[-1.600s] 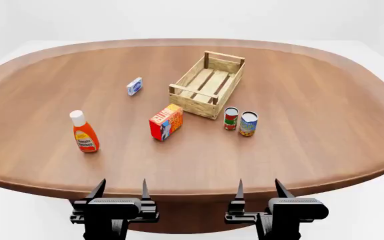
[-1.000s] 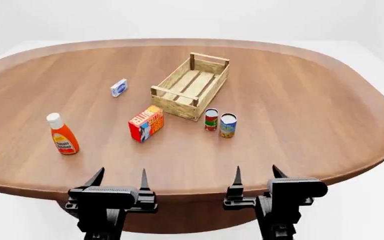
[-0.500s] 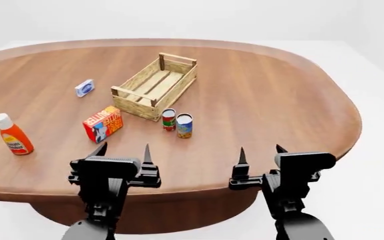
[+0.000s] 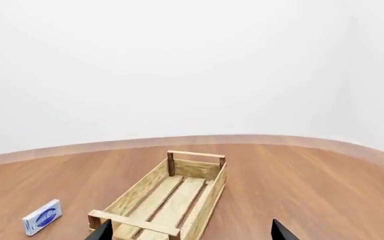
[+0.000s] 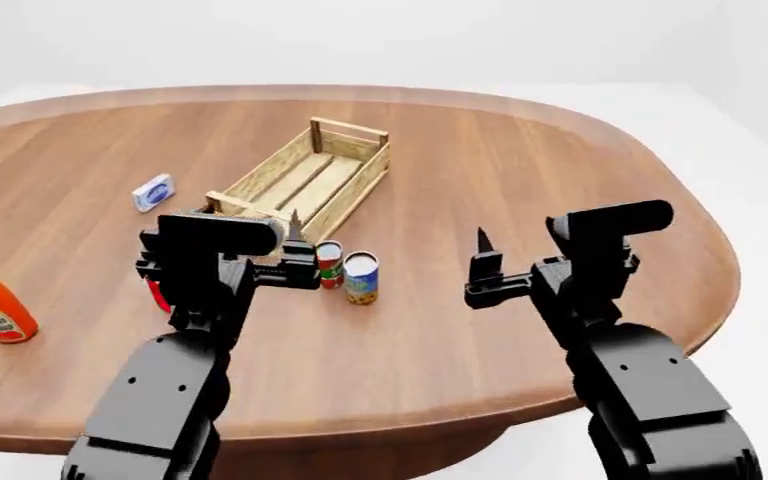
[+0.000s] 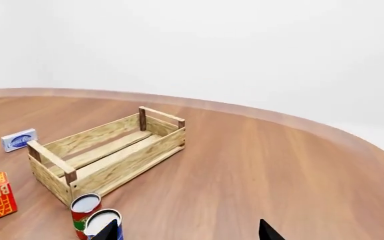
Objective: Pick up the ketchup, and put it in the wooden tray.
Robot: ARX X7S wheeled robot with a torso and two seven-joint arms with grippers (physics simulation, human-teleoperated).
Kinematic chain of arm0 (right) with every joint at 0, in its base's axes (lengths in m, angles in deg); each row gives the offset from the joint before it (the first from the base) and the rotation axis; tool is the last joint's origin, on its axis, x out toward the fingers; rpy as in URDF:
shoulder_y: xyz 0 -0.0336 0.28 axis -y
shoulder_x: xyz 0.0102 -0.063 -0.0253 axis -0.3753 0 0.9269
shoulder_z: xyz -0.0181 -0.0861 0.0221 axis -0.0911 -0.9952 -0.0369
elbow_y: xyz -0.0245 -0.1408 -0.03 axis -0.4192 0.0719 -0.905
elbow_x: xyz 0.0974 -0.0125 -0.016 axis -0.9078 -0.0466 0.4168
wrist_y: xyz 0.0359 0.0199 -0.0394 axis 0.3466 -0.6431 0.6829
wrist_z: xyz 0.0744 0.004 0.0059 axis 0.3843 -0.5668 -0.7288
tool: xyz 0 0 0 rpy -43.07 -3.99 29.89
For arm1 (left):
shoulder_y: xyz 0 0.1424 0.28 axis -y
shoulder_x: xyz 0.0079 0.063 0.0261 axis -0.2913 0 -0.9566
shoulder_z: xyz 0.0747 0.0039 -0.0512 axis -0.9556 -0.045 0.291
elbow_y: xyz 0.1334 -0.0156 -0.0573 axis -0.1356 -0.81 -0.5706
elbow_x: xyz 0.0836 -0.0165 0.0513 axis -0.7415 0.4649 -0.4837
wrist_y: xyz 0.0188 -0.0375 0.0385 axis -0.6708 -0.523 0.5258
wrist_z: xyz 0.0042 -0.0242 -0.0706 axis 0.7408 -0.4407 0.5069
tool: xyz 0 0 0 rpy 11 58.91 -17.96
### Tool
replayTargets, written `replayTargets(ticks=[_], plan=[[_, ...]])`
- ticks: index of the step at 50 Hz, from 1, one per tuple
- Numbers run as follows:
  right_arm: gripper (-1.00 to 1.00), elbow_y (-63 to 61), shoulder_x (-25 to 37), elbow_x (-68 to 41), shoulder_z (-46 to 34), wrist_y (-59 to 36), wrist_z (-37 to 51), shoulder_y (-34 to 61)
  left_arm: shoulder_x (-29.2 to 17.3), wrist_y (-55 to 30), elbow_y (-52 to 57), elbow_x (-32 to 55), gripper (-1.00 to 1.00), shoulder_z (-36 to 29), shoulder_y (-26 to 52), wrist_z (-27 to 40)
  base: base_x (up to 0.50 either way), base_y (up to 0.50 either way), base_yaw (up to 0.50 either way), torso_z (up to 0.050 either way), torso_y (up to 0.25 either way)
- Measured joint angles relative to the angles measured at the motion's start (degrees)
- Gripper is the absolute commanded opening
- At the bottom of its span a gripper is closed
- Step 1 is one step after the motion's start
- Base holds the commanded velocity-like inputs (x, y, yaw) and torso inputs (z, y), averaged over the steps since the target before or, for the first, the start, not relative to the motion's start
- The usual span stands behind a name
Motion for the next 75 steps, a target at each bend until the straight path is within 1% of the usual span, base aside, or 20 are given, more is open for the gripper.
replayTargets(ticks=[14,24,44,65,75], plan=[[1.00,2.59,1.11,-0.87,-1.00,-1.35,-1.82,4.87,-0.36,-0.05,-4.12,0.67,1.00,0.58,5.06,0.56,0.50,0.00,0.00,0.000,0.000],[1.00,3.32,1.72,-0.22,-2.17,-1.05,-1.96,6.80,-0.71,-0.08,-4.85,1.16,1.00,0.96,6.62,1.16,0.01,0.00,0.03,0.000,0.000],[1.00,5.23,2.85,0.36,-4.37,-1.03,-3.06,10.62,-1.54,1.48,-6.48,0.65,1.00,1.27,8.52,3.16,0.23,0.01,0.50,0.000,0.001],[1.00,6.13,3.68,0.47,-5.80,-0.91,-3.78,12.07,-2.07,2.54,-8.02,-0.07,1.00,0.36,9.43,4.69,0.25,0.05,0.50,0.000,0.000],[1.00,6.53,3.82,1.10,-7.13,-0.96,-3.63,12.56,-2.48,2.77,-8.38,0.10,1.00,0.30,9.66,5.01,0.01,0.04,0.00,0.000,0.000]])
